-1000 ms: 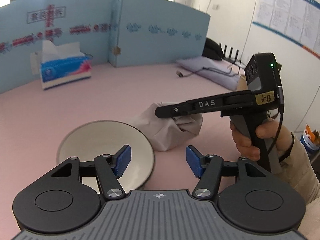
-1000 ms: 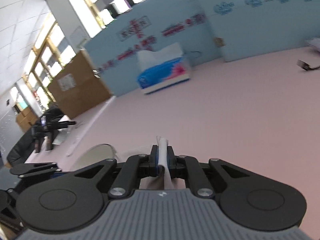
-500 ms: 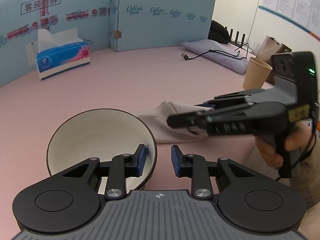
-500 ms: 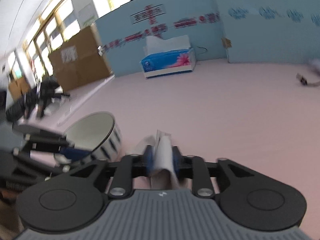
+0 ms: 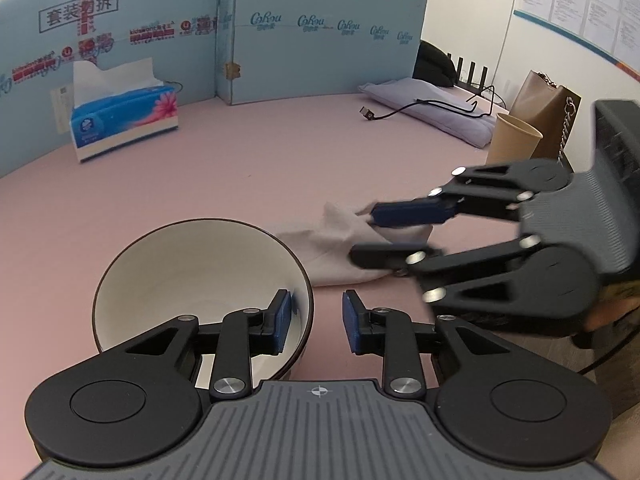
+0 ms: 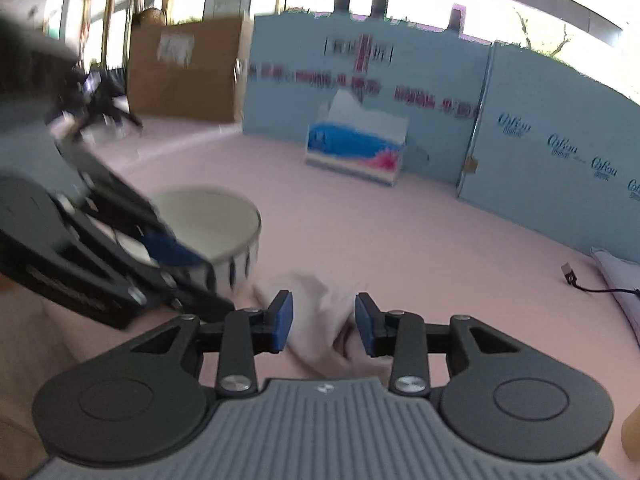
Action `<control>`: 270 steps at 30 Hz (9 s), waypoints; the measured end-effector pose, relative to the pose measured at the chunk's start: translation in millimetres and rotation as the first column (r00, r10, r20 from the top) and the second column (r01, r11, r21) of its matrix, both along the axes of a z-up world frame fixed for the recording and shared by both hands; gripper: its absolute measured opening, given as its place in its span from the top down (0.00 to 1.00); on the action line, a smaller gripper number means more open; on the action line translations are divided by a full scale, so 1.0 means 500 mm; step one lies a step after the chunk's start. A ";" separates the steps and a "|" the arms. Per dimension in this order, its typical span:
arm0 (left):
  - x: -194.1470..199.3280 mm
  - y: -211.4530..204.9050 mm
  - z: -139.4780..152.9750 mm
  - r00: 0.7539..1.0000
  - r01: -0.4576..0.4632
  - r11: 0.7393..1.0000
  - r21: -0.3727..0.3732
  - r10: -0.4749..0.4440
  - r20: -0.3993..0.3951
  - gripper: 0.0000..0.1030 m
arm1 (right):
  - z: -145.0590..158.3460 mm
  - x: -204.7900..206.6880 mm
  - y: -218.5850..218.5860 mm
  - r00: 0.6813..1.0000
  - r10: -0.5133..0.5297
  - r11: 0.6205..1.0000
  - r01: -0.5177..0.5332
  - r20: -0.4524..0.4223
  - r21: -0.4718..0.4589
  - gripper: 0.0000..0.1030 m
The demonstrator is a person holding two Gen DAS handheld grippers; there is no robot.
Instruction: Clean bowl
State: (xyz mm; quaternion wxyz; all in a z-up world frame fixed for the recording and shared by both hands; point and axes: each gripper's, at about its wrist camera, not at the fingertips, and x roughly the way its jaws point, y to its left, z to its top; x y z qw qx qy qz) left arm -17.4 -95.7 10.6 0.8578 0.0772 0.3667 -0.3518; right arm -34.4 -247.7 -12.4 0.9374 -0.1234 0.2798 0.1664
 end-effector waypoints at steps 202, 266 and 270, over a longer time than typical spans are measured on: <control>0.006 0.114 -0.016 0.965 0.260 0.962 -0.079 -0.261 -0.005 0.82 | -0.111 0.077 -0.091 0.884 0.046 0.230 0.443 -0.464 0.867 0.92; 0.010 0.131 -0.002 0.984 0.180 0.982 -0.061 -0.180 0.002 0.75 | -0.115 0.012 -0.066 0.908 0.088 0.299 0.369 -0.410 0.880 0.91; 0.015 0.121 -0.003 0.985 0.171 0.984 -0.057 -0.171 0.003 0.75 | -0.111 0.008 -0.064 0.912 0.087 0.314 0.356 -0.400 0.880 0.91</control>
